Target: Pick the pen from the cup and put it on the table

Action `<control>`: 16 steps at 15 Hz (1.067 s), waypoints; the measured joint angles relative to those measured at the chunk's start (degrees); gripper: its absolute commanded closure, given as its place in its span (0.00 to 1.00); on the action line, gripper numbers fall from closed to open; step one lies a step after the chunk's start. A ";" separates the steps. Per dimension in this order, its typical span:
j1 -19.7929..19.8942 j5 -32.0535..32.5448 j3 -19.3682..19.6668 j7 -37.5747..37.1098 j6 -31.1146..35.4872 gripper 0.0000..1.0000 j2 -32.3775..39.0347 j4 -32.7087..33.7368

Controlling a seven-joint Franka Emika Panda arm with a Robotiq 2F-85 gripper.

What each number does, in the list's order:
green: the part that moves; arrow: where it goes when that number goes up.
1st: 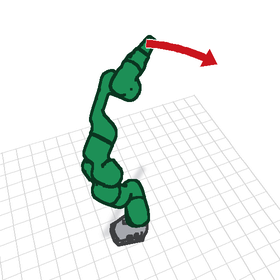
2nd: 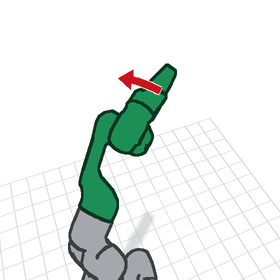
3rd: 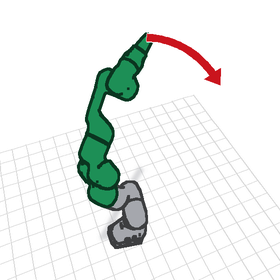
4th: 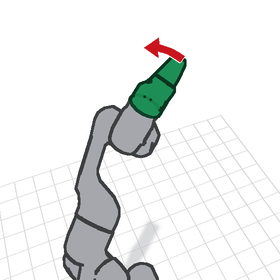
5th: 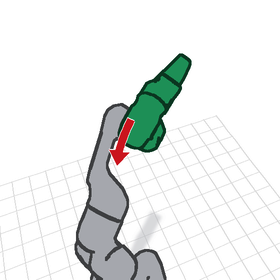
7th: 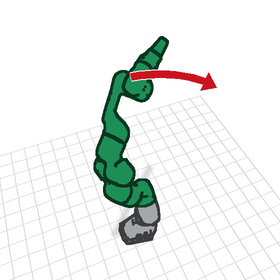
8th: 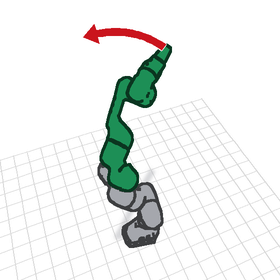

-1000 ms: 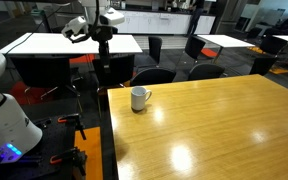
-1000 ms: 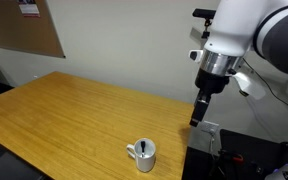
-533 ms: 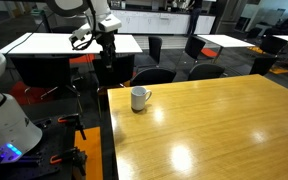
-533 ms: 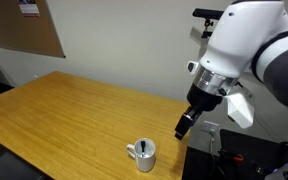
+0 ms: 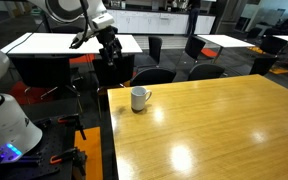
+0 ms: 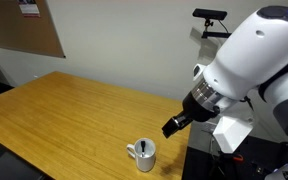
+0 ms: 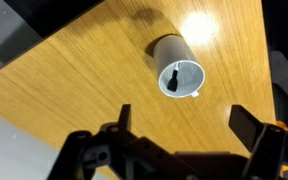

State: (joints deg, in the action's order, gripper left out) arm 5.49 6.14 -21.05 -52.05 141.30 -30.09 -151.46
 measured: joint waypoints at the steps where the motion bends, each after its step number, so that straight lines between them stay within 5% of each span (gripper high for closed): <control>1: 1.16 2.50 -1.21 -3.50 0.00 0.00 0.00 0.03; 7: 3.81 11.89 -3.74 -15.33 -1.82 0.00 1.79 1.27; 16: 2.74 12.07 -2.40 -17.85 -1.82 0.00 2.26 1.14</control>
State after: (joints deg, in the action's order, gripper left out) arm 8.23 18.21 -23.45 -69.89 139.49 -27.83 -150.32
